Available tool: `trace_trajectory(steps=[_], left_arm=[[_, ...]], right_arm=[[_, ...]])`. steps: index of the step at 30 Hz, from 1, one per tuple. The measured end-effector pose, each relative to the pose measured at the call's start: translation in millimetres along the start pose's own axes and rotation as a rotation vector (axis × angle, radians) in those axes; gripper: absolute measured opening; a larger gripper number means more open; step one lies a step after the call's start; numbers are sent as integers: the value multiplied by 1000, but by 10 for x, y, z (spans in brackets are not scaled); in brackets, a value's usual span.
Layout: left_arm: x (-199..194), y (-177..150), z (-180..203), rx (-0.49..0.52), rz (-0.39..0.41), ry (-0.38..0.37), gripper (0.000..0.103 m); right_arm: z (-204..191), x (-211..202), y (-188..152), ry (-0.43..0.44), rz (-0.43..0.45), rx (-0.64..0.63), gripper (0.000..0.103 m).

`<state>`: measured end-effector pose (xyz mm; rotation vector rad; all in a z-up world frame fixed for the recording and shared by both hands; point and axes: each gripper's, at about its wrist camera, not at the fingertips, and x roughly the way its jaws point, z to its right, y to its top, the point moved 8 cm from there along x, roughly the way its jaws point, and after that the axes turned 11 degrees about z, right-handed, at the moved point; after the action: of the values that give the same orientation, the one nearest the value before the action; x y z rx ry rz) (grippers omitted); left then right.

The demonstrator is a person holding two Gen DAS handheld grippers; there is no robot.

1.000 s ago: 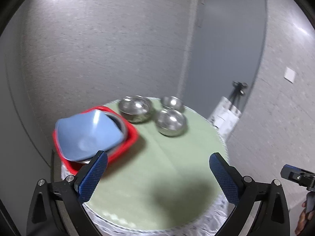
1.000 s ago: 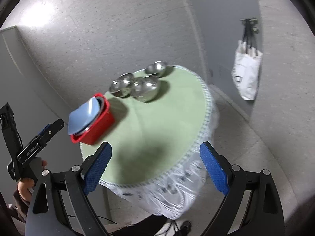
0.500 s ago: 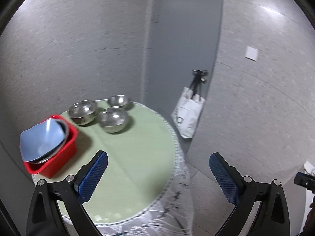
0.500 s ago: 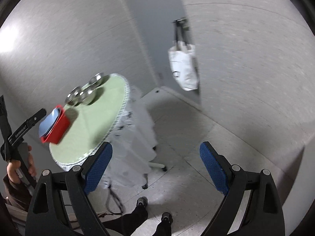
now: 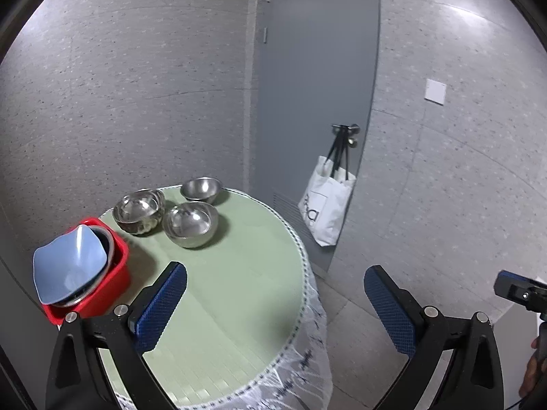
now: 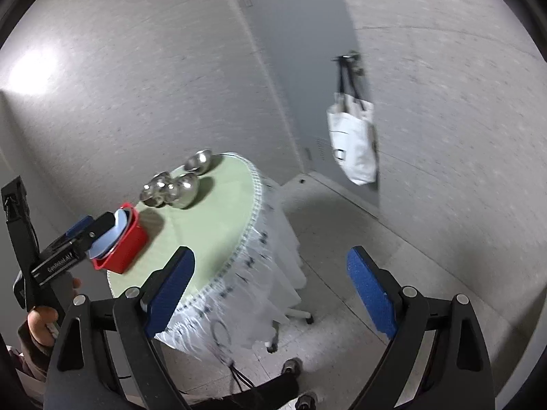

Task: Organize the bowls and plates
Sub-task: 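Open the right tool and move it toward the small steel bowls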

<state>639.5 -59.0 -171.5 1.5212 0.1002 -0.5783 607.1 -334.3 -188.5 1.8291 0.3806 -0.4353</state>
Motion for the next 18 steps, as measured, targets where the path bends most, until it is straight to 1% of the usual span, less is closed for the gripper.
trace_trajectory(steps=[4, 9, 14, 18], left_arm=[[336, 72, -221, -24, -3, 20, 102], [894, 259, -601, -51, -12, 60, 102], [1446, 385, -997, -82, -45, 103, 102], [1839, 377, -1259, -110, -98, 146, 102]], right_arm=[[-272, 445, 150, 49, -15, -38, 93], [-589, 1105, 346, 97, -45, -85, 93], [-843, 1721, 458, 136, -75, -103, 93], [-974, 2179, 493, 175, -119, -99, 93]])
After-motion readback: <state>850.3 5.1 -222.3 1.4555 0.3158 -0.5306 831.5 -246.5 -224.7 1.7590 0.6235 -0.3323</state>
